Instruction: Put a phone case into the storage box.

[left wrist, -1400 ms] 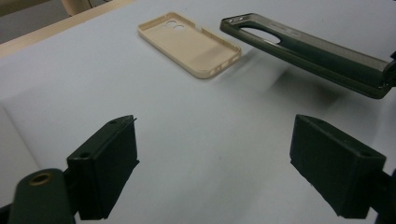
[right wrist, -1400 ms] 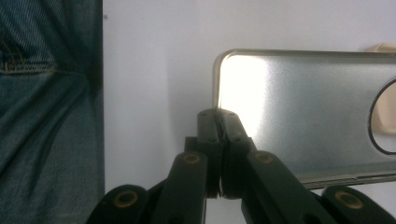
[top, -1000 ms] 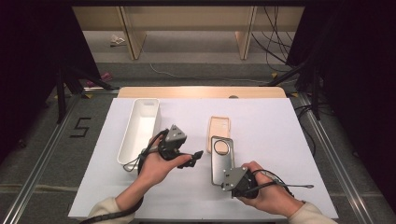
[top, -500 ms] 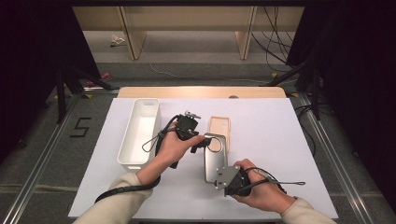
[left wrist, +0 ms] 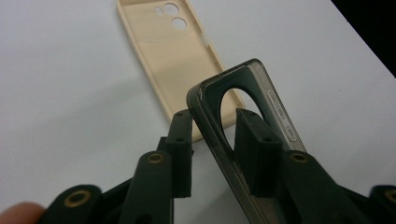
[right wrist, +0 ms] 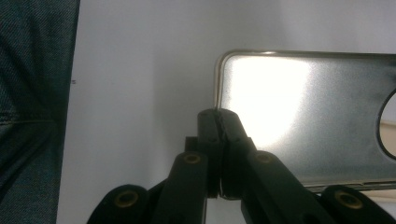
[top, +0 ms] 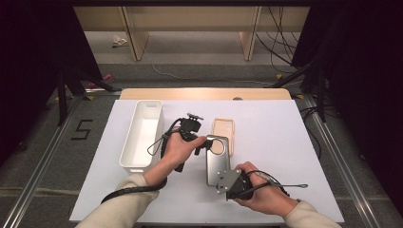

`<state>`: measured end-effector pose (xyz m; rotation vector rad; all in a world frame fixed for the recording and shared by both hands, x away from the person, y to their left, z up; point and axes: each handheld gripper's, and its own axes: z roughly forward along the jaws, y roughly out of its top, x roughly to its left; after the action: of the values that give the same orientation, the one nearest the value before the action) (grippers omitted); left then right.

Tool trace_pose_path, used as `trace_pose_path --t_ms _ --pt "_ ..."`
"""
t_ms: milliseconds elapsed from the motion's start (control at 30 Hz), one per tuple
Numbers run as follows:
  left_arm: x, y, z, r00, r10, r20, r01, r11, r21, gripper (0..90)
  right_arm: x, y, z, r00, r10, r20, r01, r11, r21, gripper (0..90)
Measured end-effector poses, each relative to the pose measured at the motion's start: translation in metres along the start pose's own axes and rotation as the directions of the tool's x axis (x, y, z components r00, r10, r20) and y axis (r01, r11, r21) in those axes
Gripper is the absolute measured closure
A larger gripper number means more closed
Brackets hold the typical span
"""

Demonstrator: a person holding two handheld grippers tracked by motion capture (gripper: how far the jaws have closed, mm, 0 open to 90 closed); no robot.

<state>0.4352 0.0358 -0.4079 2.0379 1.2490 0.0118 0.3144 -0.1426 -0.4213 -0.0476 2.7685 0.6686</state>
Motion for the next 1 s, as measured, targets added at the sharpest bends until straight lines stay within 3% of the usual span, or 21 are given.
trace_pose_path --t_ms 300,533,633,767,867,900,933,1000 --pt "-0.002 0.001 -0.004 0.9976 -0.05 0.048 0.051 0.9986 -0.017 72.9 0.002 0.001 0.002 0.9997 -0.023 0.01 0.023 1.0 0.014 89.7" --pt "-0.012 0.002 -0.015 0.9904 -0.053 0.128 0.065 0.9938 -0.091 78.6 0.0 0.0 0.006 0.9997 -0.024 0.011 0.024 0.999 0.029 89.5" --pt "-0.02 0.002 -0.021 0.9863 -0.03 0.162 0.051 0.99 -0.131 81.1 -0.001 0.0 0.007 0.9994 -0.028 0.019 0.028 0.999 0.035 89.1" --pt "-0.029 0.002 -0.028 0.9859 0.041 0.162 -0.011 0.9835 -0.18 81.8 -0.003 -0.001 0.007 0.9994 -0.005 0.033 0.004 1.0 0.03 87.5" --pt "-0.031 0.001 -0.034 0.9869 0.097 0.129 -0.066 0.9721 -0.225 81.9 -0.005 -0.003 0.007 0.9981 0.038 0.048 -0.039 0.999 0.017 79.4" --pt "-0.03 0.001 -0.036 0.9863 0.114 0.119 -0.083 0.9672 -0.24 81.8 -0.007 -0.005 0.006 0.996 0.065 0.06 -0.065 0.998 -0.01 73.3" --pt "-0.029 0.0 -0.037 0.9858 0.125 0.111 -0.094 0.9628 -0.253 81.8 -0.007 -0.005 0.006 0.996 0.065 0.06 -0.065 0.998 -0.01 73.3" --pt "-0.024 -0.002 -0.04 0.9859 0.137 0.096 -0.107 0.9569 -0.27 81.8 -0.01 -0.008 0.004 0.9926 0.098 0.072 -0.095 0.994 -0.051 64.9"
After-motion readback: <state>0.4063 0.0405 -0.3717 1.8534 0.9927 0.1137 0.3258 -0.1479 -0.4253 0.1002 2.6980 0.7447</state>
